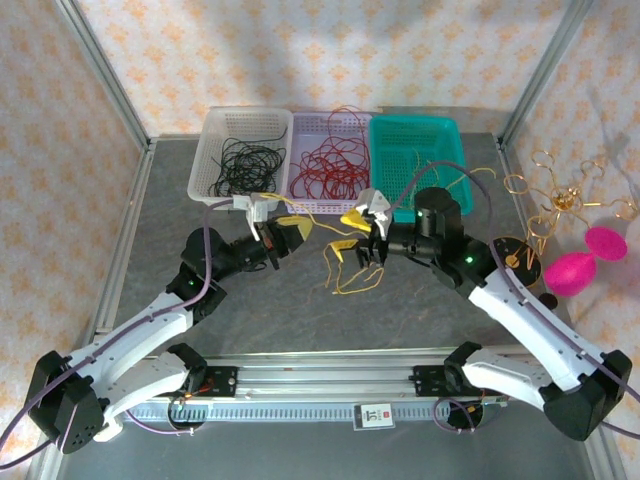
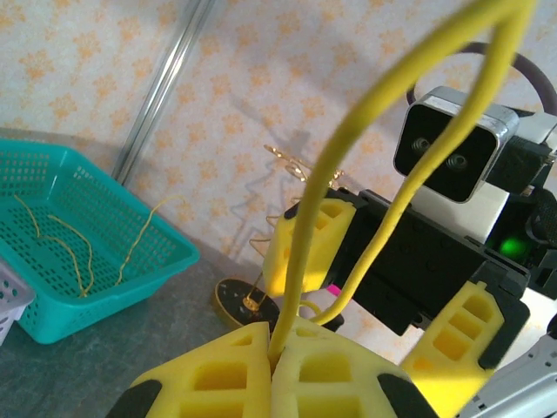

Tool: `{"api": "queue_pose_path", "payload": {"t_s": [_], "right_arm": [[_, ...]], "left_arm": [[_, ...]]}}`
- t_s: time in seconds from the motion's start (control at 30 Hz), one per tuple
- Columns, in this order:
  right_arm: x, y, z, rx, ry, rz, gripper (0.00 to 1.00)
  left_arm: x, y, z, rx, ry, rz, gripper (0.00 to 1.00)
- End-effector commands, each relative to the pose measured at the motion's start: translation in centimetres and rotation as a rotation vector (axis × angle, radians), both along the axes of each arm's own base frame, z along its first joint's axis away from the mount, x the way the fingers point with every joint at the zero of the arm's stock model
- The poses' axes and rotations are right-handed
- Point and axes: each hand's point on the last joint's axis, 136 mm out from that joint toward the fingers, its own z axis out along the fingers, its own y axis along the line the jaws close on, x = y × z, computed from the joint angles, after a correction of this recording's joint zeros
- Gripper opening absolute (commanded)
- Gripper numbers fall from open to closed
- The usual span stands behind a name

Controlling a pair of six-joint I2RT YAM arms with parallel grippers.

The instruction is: Untangle the cables

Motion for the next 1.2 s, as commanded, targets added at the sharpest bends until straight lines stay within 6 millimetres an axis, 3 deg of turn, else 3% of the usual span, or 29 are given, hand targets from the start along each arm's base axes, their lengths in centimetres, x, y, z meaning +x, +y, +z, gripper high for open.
{"api": "queue_pose_path", "payload": {"t_s": [0.0,0.2,0.4,0.63,1.17], "right_arm": [[-1.6,0.8,2.3,0.041,-0.011,0.116,0.61],[-2.1,2.4,3.8,0.058,0.01,0.251,0.59],[-0.8,3.5,2.8,0.038,0.007,0.264,0.58],[0.1,4.3,3.5,0.035,-0.016,0.274,0.54],[2.1,5.6,2.2,0.013,0.035,0.274,0.21]], "left_arm": [[-0.8,-0.7,0.6,0.029,-0.036,-0.057,0.0],[-1.0,-0.7,-0.1,0.061,-0.024,-0.063,0.0],[-1.5,-1.0,-0.5,0.071,-0.02,-0.097,0.0],[-1.7,-1.2,-1.0,0.098,-0.013,-0.117,0.0],[-2.2,-1.4,-1.1,0.103,-0.017,-0.15,0.0]]}}
